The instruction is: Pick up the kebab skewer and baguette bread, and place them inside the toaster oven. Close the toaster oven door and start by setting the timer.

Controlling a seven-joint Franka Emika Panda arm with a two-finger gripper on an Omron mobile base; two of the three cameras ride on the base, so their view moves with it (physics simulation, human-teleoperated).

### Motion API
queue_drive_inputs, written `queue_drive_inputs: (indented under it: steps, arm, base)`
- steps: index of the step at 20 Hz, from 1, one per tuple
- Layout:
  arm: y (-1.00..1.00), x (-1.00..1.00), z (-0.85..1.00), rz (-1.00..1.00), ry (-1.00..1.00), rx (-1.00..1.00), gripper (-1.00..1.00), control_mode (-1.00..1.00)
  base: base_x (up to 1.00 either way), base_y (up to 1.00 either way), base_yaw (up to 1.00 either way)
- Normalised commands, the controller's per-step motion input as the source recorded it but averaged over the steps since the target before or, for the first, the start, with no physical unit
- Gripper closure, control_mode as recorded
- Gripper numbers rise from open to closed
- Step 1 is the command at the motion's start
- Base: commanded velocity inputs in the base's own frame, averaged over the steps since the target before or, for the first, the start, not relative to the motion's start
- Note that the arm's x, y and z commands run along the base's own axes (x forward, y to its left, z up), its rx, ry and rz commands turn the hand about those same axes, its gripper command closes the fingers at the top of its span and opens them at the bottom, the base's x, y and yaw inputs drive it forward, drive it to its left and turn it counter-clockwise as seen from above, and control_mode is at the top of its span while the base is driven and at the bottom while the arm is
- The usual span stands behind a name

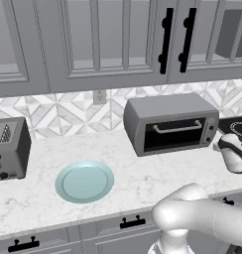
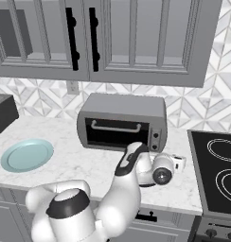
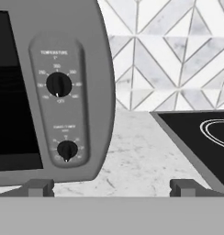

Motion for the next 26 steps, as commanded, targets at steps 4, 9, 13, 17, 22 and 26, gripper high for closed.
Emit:
queue_drive_inputs:
  steps: [4,9,13,17,22,26]
  arm:
    - [0.06,0.01,0.0,0.0,-0.02,0.03,-1.0,-1.0]
    - [0.3,0.11,0.0,0.0,-0.08,0.0,-1.0,-1.0]
    - [0.23,0.11,0.0,0.03,-0.1,0.0,-1.0,-1.0]
    - [0.06,0.14,-0.03,0.06,-0.11,0.0,-1.0,-1.0]
    - [0.0,0.16,-0.04,0.06,-0.08,0.0,-1.0,-1.0]
    - [0.0,0.16,-0.1,0.05,-0.04,0.0,-1.0,-1.0]
  base:
    - [0.0,0.0,0.0]
    - [0.0,0.0,0.0]
    - [0.0,0.0,0.0]
    - [0.0,0.0,0.0]
    - [0.0,0.0,0.0]
    - [0.0,0.0,0.0]
